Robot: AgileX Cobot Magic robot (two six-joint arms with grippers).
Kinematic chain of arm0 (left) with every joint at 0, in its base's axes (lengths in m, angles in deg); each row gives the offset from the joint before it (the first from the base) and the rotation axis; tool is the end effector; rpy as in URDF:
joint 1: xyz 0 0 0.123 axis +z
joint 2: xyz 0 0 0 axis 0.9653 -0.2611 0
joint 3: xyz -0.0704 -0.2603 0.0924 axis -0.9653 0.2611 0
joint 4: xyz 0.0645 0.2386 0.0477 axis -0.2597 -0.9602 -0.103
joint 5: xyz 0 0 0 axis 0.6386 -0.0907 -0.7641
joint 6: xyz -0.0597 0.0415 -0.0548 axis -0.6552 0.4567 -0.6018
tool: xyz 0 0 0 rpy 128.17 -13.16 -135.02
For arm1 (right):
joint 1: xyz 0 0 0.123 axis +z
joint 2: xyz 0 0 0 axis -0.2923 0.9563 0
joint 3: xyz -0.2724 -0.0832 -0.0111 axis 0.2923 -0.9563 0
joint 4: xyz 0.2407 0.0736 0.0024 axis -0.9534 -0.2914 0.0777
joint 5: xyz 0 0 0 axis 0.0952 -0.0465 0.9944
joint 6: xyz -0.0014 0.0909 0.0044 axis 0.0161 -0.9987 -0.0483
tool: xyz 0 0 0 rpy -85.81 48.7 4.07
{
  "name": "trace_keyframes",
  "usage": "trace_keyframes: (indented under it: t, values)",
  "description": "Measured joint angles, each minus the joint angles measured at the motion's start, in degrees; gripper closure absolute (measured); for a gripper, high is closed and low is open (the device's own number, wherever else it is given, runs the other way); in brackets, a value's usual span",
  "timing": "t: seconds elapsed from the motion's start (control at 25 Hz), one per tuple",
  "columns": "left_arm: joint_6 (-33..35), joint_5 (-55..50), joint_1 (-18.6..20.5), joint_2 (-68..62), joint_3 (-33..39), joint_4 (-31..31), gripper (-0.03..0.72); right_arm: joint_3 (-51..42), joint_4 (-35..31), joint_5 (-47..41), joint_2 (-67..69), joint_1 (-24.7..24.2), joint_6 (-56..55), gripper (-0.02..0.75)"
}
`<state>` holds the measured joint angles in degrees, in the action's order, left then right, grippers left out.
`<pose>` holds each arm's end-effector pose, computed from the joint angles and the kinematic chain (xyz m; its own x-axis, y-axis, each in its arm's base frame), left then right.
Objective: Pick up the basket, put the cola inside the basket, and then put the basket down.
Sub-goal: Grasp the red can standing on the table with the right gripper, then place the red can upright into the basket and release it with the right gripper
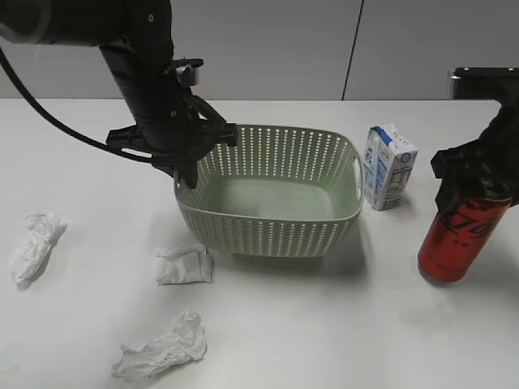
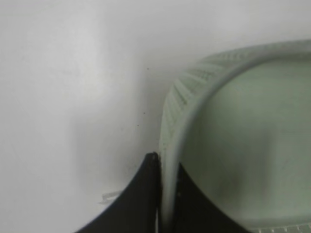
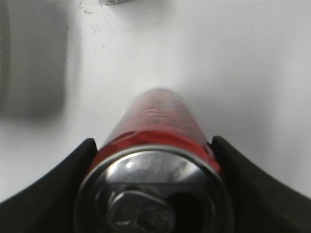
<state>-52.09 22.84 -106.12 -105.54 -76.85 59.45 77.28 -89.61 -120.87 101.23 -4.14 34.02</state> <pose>0.3530 -0.2283 0.1930 -0.9818 0.1255 -0.1427 0.1533 0.9668 -0.2045 0.2906 0.0708 0.2167 -0.9698 -0.0097 -0.2437 -0.0347 0.9945 0.0984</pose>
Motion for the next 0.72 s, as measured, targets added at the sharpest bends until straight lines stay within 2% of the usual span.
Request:
trace_keyframes:
  t: [0.28,0.52,0.72]
  values:
    - [0.0,-0.6,0.0,0.0,0.0,0.1,0.69,4.1,0.0,-6.6,-5.8,0.0,7.5,0.236]
    - [0.0,-2.0,-0.9,0.0,0.0,0.0,0.69,16.0,-2.4,-16.2,-7.7,0.5,12.3,0.236]
    - [-0.8,-1.4,-2.7,0.7,1.0,3.3,0.69,25.5,-2.4,-19.1,-7.8,7.9,13.0,0.236]
